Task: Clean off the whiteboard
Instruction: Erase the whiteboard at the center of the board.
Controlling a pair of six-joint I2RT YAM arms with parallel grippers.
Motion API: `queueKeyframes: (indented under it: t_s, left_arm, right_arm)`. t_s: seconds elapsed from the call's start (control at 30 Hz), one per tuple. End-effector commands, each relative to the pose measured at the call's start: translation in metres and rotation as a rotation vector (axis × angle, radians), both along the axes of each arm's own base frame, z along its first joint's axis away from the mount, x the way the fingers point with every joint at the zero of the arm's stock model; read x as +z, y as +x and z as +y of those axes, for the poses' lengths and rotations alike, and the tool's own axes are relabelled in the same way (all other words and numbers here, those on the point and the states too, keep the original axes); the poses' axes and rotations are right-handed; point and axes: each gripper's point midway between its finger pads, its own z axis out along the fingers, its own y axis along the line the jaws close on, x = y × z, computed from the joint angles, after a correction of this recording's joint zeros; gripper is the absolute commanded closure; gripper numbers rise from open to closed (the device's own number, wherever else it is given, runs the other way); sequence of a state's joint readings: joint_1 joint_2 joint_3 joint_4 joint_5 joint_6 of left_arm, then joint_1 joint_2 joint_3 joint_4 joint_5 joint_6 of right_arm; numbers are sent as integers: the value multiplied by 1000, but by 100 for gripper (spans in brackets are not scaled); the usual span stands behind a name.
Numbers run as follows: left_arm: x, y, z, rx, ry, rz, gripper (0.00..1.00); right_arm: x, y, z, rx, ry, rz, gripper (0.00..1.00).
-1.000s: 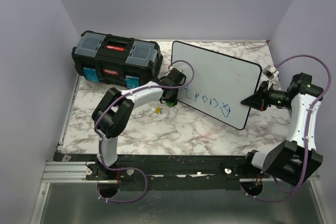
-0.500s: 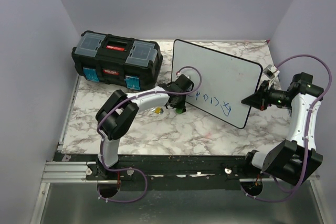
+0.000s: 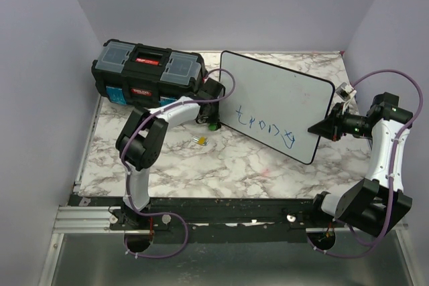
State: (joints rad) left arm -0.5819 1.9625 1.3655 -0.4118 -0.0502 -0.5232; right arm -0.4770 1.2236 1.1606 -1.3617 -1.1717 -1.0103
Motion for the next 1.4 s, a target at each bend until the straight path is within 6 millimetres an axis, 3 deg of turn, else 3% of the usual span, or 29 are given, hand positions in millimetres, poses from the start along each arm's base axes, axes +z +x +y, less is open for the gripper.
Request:
queueKeyframes:
  t_s: [0.0, 0.3, 0.57, 0.7, 0.87, 1.07, 1.37]
  left_arm:
    - [0, -1, -17, -58, -15, -10, 100]
    - [8, -21, -50, -139, 37, -44, 100]
    - [37, -11, -58, -132, 22, -105, 100]
    - [41, -5, -57, -128, 35, -113, 100]
    - [21, -9, -52, -126, 59, -64, 100]
    - [-8, -31, -44, -128, 67, 20, 100]
    - [-13, -35, -36, -130, 94, 67, 100]
  right_arm:
    - [20, -7, 18, 28, 127, -6, 99]
    - [21, -6, 19, 28, 137, -7, 99]
    - [20, -7, 19, 29, 138, -7, 99]
    - [20, -8, 20, 30, 138, -7, 99]
    - [18, -9, 20, 30, 136, -6, 99]
    - [19, -8, 21, 31, 144, -10, 99]
    - [33, -10, 24, 24, 164, -26, 99]
